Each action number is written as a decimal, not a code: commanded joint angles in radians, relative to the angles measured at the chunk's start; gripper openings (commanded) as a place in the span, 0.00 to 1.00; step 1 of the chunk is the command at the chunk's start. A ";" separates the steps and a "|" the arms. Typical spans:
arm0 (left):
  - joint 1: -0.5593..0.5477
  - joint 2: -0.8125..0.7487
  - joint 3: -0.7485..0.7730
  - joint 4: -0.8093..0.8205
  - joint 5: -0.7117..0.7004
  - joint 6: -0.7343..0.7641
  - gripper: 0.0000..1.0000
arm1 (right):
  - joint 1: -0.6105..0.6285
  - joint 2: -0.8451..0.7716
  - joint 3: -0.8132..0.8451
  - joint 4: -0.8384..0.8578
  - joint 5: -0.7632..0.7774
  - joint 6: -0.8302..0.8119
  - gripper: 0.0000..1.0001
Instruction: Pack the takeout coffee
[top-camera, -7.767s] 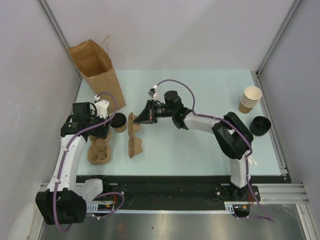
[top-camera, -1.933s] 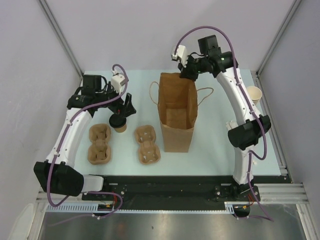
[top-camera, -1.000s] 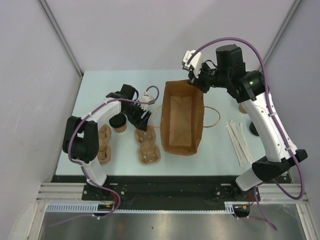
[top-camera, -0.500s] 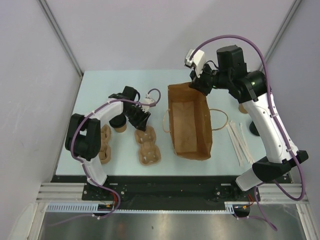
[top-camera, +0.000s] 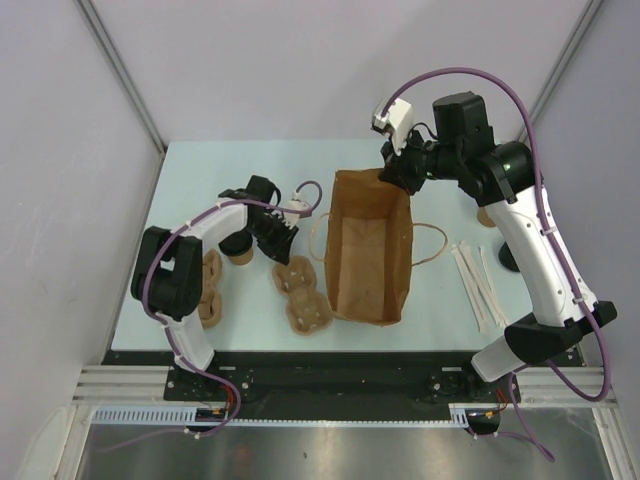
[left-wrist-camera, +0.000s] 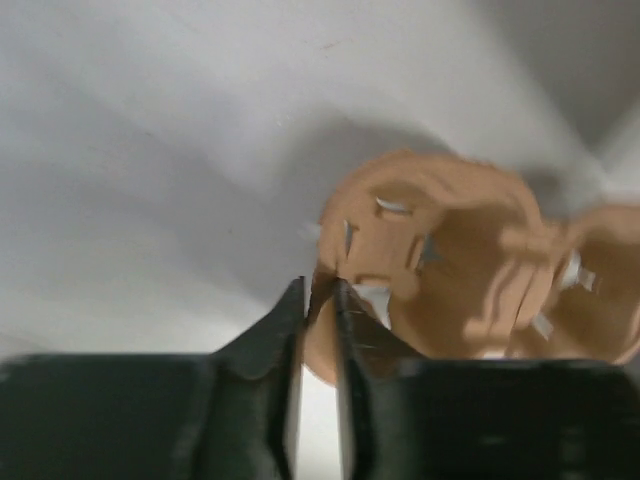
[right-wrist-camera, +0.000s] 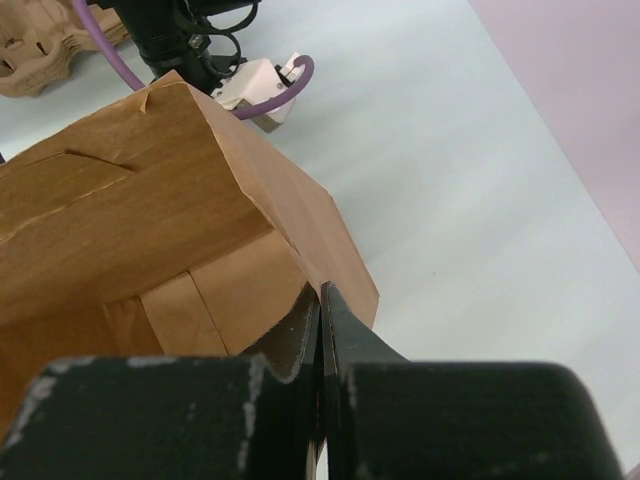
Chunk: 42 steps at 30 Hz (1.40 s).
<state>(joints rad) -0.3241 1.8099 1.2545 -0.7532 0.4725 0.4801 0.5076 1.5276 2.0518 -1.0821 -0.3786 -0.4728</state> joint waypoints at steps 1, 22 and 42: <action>0.013 -0.121 0.029 -0.061 0.055 -0.008 0.10 | -0.011 -0.020 0.021 0.019 -0.017 0.048 0.00; 0.197 -0.546 0.563 0.018 0.084 -0.210 0.00 | -0.055 -0.024 -0.025 0.045 -0.020 0.146 0.00; -0.013 -0.540 0.942 0.146 0.183 -0.347 0.00 | -0.012 0.003 -0.039 0.051 0.061 0.160 0.00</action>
<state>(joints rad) -0.2581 1.2556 2.1563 -0.5922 0.6258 0.1722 0.4755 1.5291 2.0010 -1.0645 -0.3477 -0.3260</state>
